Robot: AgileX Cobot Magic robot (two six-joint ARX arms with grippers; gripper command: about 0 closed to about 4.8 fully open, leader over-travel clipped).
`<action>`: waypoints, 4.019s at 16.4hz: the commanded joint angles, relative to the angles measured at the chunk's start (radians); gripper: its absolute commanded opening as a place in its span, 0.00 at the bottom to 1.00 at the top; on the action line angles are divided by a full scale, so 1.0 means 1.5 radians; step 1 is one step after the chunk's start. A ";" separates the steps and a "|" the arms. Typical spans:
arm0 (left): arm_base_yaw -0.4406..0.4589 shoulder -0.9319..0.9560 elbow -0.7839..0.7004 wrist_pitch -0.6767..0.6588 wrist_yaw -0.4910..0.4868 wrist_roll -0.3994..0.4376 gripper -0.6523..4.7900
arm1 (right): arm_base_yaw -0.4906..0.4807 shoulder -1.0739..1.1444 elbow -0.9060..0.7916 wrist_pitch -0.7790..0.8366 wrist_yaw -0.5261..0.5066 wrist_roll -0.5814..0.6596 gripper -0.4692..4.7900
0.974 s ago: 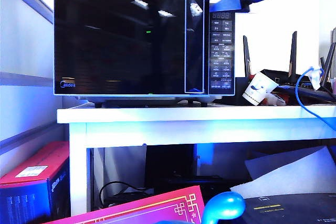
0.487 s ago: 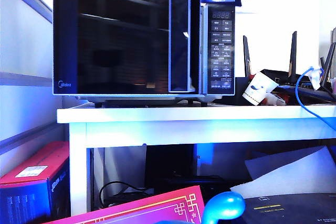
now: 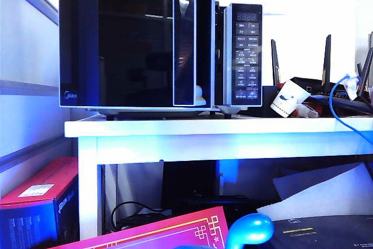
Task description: Open the microwave door, place the box of snacks from the top of the microwave inside, then close the microwave door.
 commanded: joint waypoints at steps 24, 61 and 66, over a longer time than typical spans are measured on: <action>0.001 0.022 0.002 0.025 -0.068 0.002 0.11 | 0.117 0.004 0.003 0.120 0.239 0.089 0.67; -0.273 0.240 -0.029 0.179 -0.580 -0.123 1.00 | 0.043 0.003 0.186 0.188 0.674 -0.033 1.00; -0.274 0.255 -0.031 0.238 -0.602 -0.173 1.00 | 0.043 -0.006 0.186 0.187 0.670 -0.033 1.00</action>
